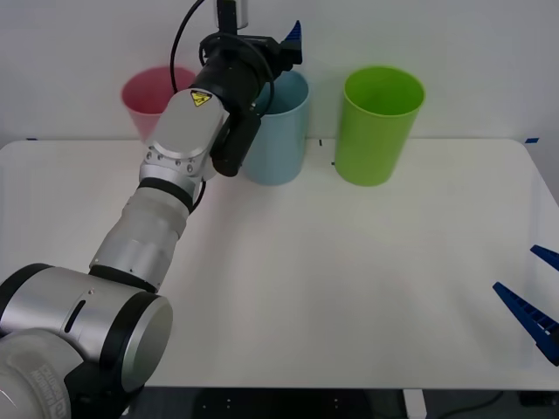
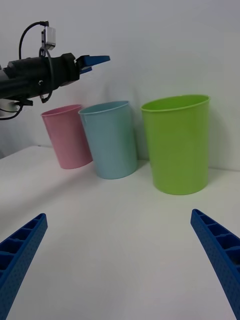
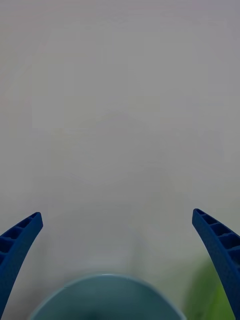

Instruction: Grasp the object on the table and drop it into the matching bin: aluminum can to the light blue bin, PET bottle to the pink bin.

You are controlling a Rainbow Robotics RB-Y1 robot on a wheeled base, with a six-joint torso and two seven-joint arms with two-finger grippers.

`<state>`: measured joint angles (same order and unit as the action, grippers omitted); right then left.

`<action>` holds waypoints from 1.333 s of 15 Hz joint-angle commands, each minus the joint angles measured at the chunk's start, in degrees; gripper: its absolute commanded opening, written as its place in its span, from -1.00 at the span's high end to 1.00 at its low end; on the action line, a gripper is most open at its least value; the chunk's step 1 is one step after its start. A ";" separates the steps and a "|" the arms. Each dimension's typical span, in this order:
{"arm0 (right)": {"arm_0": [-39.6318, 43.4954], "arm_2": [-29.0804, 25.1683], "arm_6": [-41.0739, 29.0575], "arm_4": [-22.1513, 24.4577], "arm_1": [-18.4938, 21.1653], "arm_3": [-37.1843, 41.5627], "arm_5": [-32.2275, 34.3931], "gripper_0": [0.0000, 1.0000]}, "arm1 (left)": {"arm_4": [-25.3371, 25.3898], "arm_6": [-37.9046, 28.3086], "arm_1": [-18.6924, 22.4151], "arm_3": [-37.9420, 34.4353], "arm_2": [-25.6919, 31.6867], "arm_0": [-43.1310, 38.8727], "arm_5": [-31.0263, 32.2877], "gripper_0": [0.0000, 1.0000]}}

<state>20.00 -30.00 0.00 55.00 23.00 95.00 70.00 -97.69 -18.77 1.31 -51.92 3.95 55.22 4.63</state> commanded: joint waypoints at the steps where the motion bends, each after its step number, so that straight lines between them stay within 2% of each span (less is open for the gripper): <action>1: 0.00 0.00 0.00 0.00 0.00 0.00 0.00 -1.00 | 2.86 0.05 2.83 -0.02 -0.09 -0.29 4.86 -1.00; 3: 0.00 0.00 0.00 0.00 0.00 0.00 0.00 -1.00 | 8.83 0.58 6.43 -2.22 -2.19 -2.40 7.50 -1.00; 6: 0.00 0.00 0.00 0.00 0.00 0.00 0.00 -1.00 | 20.43 1.19 13.20 -11.19 -8.61 -9.43 7.85 -1.00; 8: 0.00 0.00 0.00 0.00 0.00 0.00 0.00 -1.00 | 25.71 1.37 17.50 -16.11 -10.46 -14.00 10.05 -1.00; 12: 0.00 0.00 0.00 0.00 0.00 0.00 0.00 -1.00 | 33.71 2.16 25.06 -27.18 -10.46 -24.72 13.21 -1.00; 15: 0.00 0.00 0.00 0.00 0.00 0.00 0.00 -1.00 | 37.05 3.57 28.23 -34.65 -8.43 -33.07 15.23 -1.00; 20: 0.00 0.00 0.00 0.00 0.00 0.00 0.00 -1.00 | 36.43 5.59 28.23 -45.20 1.76 -48.01 24.81 -1.00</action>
<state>20.00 -30.00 0.00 55.00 23.00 95.00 70.00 -61.21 -13.58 29.54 -95.87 4.38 9.02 28.11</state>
